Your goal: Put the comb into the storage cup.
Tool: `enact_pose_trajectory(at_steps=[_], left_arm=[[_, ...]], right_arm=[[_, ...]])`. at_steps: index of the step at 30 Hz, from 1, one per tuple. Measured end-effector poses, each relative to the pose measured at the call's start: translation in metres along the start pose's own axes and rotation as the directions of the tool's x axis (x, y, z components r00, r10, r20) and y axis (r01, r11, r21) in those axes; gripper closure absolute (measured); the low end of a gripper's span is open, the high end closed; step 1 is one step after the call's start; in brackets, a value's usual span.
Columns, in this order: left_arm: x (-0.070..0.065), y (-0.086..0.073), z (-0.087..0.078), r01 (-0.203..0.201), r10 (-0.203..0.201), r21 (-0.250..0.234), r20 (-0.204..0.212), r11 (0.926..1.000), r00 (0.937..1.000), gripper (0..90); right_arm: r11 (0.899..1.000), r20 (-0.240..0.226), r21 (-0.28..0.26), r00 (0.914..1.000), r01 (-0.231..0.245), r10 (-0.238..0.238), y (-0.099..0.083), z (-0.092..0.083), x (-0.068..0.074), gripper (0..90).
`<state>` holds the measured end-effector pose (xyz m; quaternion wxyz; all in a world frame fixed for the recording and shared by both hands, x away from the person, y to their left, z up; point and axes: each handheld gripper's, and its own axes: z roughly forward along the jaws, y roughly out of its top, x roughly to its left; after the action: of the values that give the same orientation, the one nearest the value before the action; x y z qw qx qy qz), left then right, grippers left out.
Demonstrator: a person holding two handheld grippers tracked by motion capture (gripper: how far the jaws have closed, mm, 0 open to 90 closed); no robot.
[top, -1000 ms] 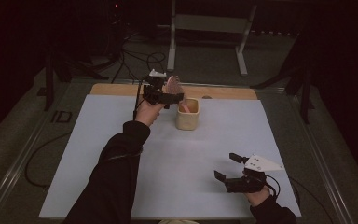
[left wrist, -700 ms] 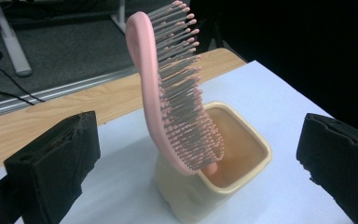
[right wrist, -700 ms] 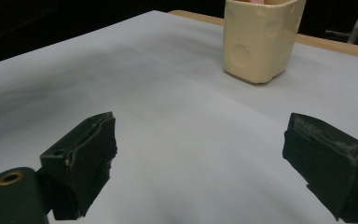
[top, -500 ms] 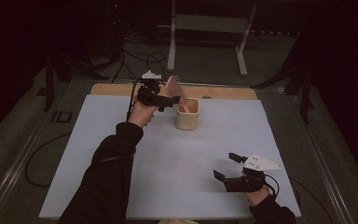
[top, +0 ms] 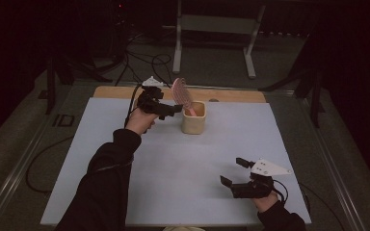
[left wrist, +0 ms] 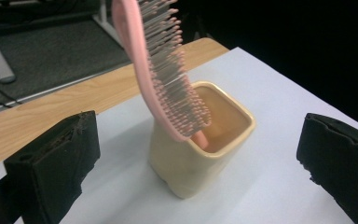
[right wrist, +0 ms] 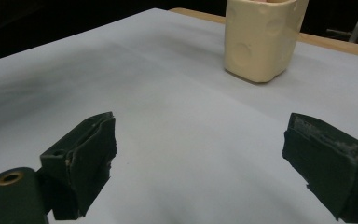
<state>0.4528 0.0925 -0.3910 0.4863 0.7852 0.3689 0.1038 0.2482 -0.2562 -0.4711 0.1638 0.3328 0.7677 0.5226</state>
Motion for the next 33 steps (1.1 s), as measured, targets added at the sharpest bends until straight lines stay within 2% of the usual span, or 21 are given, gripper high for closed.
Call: enact_pose_trajectory(at_steps=[2, 11, 19, 33], left_arm=[[-0.001, -0.001, -0.002, -0.016, 0.016, 0.002, 0.005, 0.9999, 0.9999, 0.2], [-0.003, -0.007, -0.009, -0.031, 0.031, 0.001, 0.043, 0.9995, 0.9986, 0.2], [-0.003, -0.017, -0.019, -0.059, 0.059, 0.008, 0.050, 0.9982, 0.9970, 0.2], [-0.002, -0.041, -0.040, -0.069, 0.068, 0.013, 0.060, 0.9976, 0.9959, 0.2]], right_arm=[[1.000, 0.000, -0.004, 1.0000, 0.001, -0.001, 0.000, 0.000, 0.000, 9.1], [1.000, 0.000, -0.005, 1.0000, 0.000, 0.000, 0.000, 0.000, 0.000, 9.1], [1.000, 0.000, -0.008, 1.0000, 0.000, 0.000, 0.001, 0.000, 0.000, 9.1], [1.000, 0.000, -0.004, 1.0000, 0.000, 0.000, 0.001, 0.000, 0.000, 9.1]])
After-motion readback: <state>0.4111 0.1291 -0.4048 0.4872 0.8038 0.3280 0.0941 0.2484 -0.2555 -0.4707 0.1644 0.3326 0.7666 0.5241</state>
